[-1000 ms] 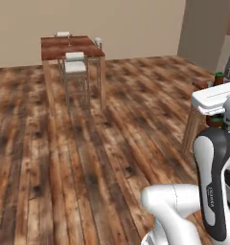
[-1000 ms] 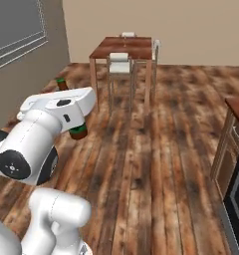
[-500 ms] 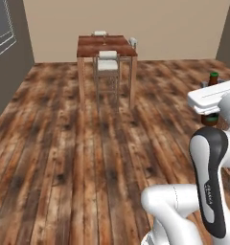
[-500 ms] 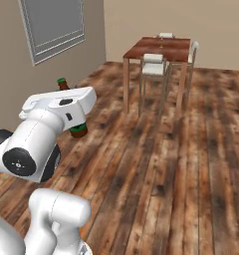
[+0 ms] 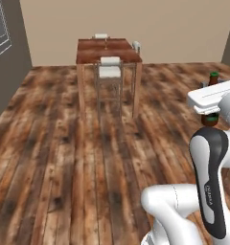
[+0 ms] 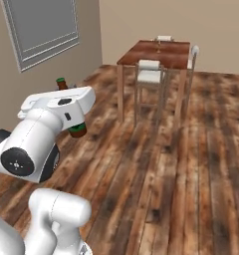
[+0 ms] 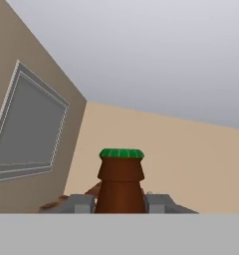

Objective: Open the cabinet directly in front. Then move the beer and the cup to the dining counter with the candle on it.

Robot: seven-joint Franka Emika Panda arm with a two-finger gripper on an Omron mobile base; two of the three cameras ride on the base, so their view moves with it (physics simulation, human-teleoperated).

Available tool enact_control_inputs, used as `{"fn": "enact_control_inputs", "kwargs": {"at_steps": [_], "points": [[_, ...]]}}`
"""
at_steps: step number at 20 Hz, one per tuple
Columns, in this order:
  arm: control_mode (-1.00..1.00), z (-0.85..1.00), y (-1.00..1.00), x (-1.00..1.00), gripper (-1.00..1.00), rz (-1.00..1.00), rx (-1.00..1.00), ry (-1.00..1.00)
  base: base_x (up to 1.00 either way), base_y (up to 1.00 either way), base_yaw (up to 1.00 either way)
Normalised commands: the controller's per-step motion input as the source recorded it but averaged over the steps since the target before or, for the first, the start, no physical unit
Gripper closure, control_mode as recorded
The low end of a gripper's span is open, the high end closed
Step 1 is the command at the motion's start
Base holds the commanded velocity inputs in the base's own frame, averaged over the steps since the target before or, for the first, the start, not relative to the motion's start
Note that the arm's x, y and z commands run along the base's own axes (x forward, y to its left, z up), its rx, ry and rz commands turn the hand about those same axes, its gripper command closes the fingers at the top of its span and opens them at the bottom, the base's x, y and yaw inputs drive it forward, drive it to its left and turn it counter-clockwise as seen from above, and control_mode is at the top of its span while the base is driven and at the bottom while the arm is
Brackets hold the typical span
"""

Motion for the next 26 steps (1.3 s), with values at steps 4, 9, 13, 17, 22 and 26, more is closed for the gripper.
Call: {"fn": "enact_control_inputs", "kwargs": {"at_steps": [4,9,13,17,22,26], "points": [[1.0,0.0,0.0,0.0,1.0,0.0,0.0,0.0,1.0,0.02,0.0],[1.0,0.0,0.0,0.0,1.0,0.0,0.0,0.0,1.0,0.03,0.0],[1.0,0.0,0.0,0.0,1.0,0.0,0.0,0.0,1.0,0.0,0.0],[1.0,0.0,0.0,0.0,1.0,0.0,0.0,0.0,1.0,0.0,0.0],[1.0,0.0,0.0,0.0,1.0,0.0,0.0,0.0,1.0,0.0,0.0],[1.0,0.0,0.0,0.0,1.0,0.0,0.0,0.0,1.0,0.0,0.0]]}}
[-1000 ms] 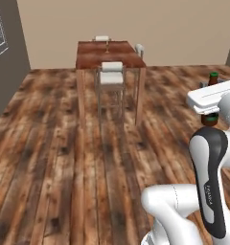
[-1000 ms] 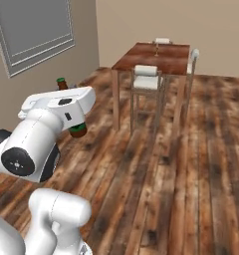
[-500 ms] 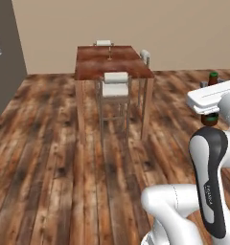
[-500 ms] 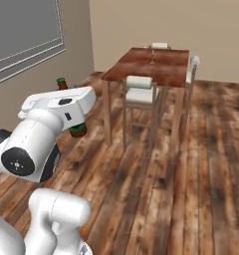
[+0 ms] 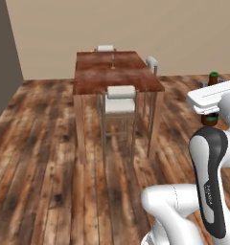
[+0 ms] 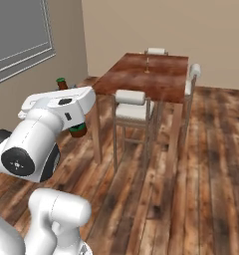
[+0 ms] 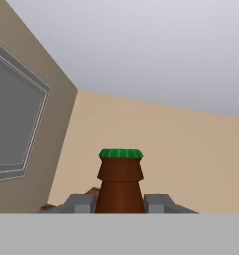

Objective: Open the cabinet directly in front. Then move the beer and the cup to the dining counter with the candle on it.

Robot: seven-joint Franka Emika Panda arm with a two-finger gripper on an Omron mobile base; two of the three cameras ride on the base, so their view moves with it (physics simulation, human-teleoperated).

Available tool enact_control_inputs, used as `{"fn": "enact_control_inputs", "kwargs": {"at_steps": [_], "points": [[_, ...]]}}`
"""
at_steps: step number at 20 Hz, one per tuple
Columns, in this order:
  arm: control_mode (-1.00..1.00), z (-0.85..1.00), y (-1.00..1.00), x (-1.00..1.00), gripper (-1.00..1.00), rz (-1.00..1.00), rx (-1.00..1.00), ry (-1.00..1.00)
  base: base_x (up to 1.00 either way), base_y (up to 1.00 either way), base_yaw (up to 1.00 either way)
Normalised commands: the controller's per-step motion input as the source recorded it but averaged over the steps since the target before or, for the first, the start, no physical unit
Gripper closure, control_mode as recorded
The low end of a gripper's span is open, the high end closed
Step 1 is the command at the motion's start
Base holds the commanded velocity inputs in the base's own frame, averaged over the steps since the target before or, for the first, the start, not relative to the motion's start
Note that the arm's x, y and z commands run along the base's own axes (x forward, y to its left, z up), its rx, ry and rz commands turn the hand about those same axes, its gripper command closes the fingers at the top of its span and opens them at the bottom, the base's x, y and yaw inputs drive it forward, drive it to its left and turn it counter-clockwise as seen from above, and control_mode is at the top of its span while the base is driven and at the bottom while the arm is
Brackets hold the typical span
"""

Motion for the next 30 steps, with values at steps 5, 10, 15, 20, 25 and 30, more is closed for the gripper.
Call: {"fn": "enact_control_inputs", "kwargs": {"at_steps": [5,10,15,20,25,30], "points": [[1.0,0.0,0.0,0.0,1.0,0.0,0.0,0.0,1.0,0.29,0.0],[1.0,0.0,0.0,0.0,1.0,0.0,0.0,0.0,0.69,0.97,0.0],[1.0,0.0,0.0,0.0,1.0,0.0,0.0,0.0,0.21,1.0,0.0],[1.0,0.0,0.0,0.0,1.0,0.0,0.0,0.0,0.14,1.0,0.0],[1.0,0.0,0.0,0.0,1.0,0.0,0.0,0.0,0.37,1.0,0.0],[1.0,0.0,0.0,0.0,1.0,0.0,0.0,0.0,0.87,1.0,0.0]]}}
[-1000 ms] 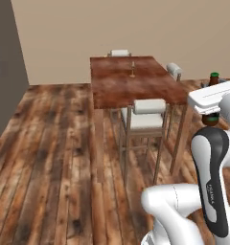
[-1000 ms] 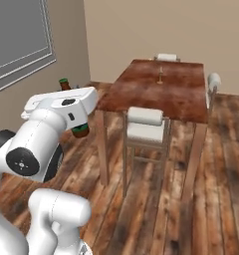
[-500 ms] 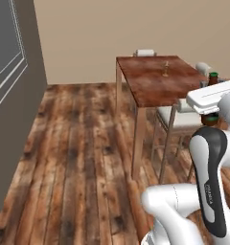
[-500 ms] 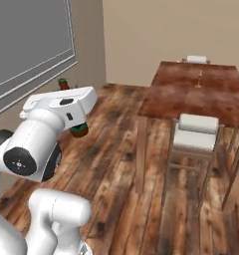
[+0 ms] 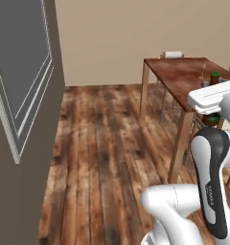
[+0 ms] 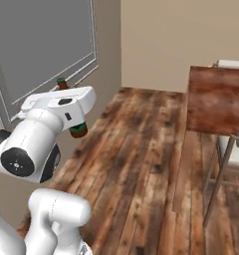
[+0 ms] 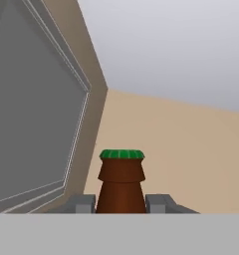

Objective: Open the cabinet directly in front. Then move the beer and the cup to the dining counter with the candle on it.

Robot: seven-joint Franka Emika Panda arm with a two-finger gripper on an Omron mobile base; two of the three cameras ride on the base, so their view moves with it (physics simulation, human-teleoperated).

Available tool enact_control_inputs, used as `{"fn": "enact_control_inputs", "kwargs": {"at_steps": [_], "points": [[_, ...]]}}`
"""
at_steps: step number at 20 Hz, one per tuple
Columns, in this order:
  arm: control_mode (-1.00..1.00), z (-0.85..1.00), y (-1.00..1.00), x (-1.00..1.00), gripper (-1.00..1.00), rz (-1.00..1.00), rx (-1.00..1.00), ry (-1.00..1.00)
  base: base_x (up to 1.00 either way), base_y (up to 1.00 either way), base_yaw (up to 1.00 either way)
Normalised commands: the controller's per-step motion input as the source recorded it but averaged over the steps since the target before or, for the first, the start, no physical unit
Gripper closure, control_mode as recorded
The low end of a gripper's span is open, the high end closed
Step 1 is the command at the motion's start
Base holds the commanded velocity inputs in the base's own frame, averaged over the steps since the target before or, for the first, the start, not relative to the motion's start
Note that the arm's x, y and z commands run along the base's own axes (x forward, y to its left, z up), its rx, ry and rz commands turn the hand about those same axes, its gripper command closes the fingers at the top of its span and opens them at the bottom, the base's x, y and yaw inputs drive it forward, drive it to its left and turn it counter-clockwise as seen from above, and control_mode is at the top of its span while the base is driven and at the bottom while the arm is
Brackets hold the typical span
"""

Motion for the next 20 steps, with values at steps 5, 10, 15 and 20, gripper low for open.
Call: {"fn": "enact_control_inputs", "kwargs": {"at_steps": [5,10,15,20], "points": [[1.0,0.0,0.0,0.0,1.0,0.0,0.0,0.0,1.0,0.97,0.0],[1.0,0.0,0.0,0.0,1.0,0.0,0.0,0.0,1.0,0.77,0.0],[1.0,0.0,0.0,0.0,1.0,0.0,0.0,0.0,1.0,0.61,0.0],[1.0,0.0,0.0,0.0,1.0,0.0,0.0,0.0,1.0,0.21,-0.07]]}}
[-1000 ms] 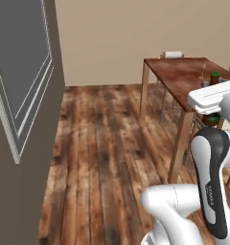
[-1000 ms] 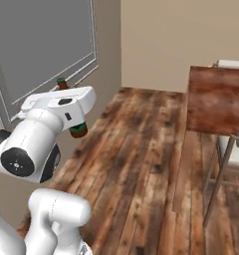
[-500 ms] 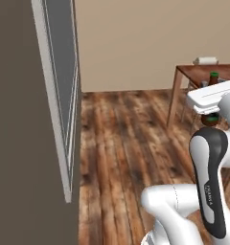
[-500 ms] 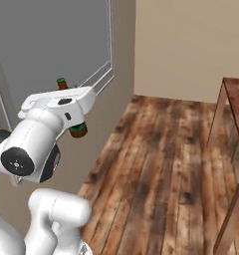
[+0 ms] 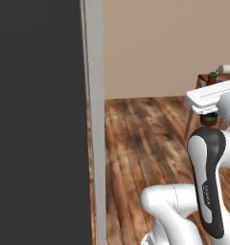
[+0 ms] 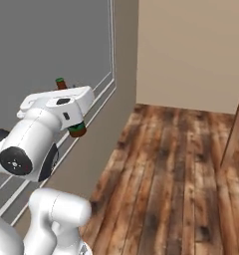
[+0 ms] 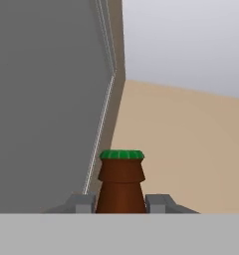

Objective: Open the cabinet directly in front. Then move the beer and the cup to the dining counter with the candle on it.

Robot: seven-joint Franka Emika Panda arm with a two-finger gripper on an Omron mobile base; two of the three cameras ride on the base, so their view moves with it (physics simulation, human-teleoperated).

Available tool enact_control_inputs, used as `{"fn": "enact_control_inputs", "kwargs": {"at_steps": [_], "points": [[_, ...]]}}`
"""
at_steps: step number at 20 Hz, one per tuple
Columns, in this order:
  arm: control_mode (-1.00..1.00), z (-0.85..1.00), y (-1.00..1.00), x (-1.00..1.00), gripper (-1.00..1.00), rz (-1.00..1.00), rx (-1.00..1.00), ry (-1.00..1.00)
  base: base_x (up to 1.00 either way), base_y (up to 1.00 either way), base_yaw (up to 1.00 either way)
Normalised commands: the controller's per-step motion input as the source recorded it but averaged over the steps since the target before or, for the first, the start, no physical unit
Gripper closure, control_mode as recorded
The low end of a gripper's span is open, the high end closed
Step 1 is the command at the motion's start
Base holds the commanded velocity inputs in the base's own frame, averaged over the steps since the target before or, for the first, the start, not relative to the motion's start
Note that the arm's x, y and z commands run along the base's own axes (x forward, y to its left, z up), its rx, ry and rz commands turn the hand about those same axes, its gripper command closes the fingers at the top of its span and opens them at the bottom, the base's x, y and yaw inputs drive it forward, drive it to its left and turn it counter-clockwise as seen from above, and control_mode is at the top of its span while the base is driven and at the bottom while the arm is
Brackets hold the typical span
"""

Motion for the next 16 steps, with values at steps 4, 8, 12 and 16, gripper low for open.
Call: {"fn": "enact_control_inputs", "kwargs": {"at_steps": [4,8,12,16], "points": [[1.0,0.0,0.0,0.0,1.0,0.0,0.0,0.0,1.0,0.0,-0.28],[1.0,0.0,0.0,0.0,1.0,0.0,0.0,0.0,1.0,0.0,-0.47],[1.0,0.0,0.0,0.0,1.0,0.0,0.0,0.0,0.88,0.01,-0.65],[1.0,0.0,0.0,0.0,1.0,0.0,0.0,0.0,0.54,0.09,-0.77]]}}
